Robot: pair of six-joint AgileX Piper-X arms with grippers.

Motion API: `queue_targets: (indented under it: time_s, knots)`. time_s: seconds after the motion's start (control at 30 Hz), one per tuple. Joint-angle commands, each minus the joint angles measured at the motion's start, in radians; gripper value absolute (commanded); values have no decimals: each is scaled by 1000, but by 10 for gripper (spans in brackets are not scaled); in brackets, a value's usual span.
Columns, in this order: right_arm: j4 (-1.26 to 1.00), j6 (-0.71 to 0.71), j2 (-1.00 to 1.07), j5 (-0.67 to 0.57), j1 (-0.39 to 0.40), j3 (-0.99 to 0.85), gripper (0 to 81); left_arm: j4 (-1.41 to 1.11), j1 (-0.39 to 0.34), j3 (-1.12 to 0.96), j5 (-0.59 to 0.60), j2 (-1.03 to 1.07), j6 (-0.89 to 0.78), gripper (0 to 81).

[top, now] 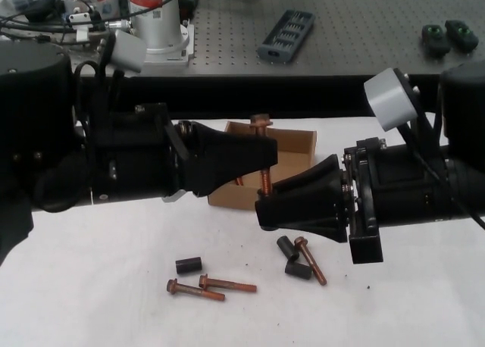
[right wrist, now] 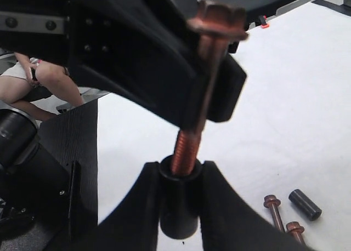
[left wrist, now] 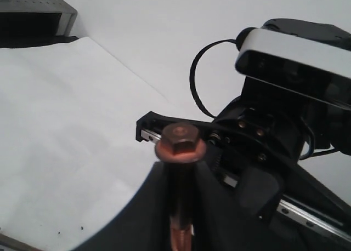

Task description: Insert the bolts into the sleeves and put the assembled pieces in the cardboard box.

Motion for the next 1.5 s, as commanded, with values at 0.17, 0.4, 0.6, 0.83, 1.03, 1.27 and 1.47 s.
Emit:
queue_targets:
  time_s: [0.17,0.4,0.6,0.83,1.03,1.27,1.47]
  knots:
    - [-97,46,-15,7,-28,-16,59,4,1,-8,-6,-9,-8,6]
    - [-119,61,-15,18,-28,-16,59,4,-21,-8,25,-9,-8,6]
    - [-119,61,-15,22,-28,-16,59,4,-46,-8,25,-9,1,6]
    - [-119,61,-15,22,-28,-16,59,4,-46,-8,25,-9,54,76]
    - [-119,61,-15,22,-28,-16,59,4,-46,-8,-20,-9,124,556]
    - [-117,71,-15,64,-33,-16,59,9,-29,-46,-235,-9,292,547]
    - [-118,136,115,89,-119,-109,59,268,93,-80,-292,-9,353,508]
